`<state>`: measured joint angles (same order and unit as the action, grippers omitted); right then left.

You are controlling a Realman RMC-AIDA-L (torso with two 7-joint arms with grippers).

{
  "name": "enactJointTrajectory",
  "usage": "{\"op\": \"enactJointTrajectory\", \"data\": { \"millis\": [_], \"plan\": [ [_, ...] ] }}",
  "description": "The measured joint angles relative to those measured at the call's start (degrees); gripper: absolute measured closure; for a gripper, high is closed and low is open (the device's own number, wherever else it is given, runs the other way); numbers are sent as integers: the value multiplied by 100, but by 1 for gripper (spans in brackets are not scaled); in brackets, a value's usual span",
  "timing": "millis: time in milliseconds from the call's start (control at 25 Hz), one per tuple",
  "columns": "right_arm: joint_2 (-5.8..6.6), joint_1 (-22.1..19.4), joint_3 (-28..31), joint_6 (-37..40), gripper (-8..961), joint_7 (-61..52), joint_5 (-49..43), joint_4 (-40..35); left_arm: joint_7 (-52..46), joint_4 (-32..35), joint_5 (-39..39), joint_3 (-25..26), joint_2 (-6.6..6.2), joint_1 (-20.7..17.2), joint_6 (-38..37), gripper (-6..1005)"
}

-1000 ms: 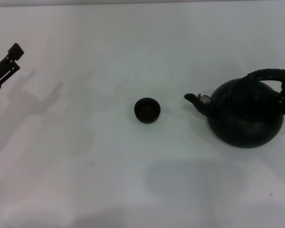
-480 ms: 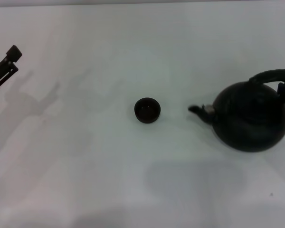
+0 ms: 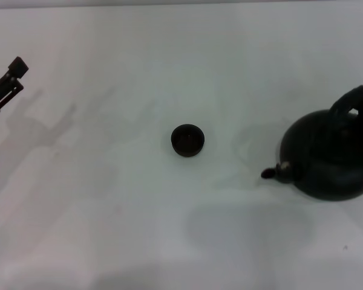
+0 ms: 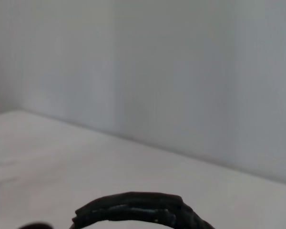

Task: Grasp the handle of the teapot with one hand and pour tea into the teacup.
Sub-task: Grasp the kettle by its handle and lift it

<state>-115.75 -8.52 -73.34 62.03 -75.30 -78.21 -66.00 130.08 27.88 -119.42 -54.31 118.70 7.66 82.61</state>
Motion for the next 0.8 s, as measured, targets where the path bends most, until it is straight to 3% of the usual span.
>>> {"op": "enactJointTrajectory", "data": {
  "millis": [400,800],
  "plan": [
    [-20,144,-256,-109,828,555,889,-9,170,-239,-140,17,12,2,5,126],
    [-25,608,-1647,-1472,830,1881,1822,-180,393,-719,-356,89,-22,-52,-11,126]
  ]
}}
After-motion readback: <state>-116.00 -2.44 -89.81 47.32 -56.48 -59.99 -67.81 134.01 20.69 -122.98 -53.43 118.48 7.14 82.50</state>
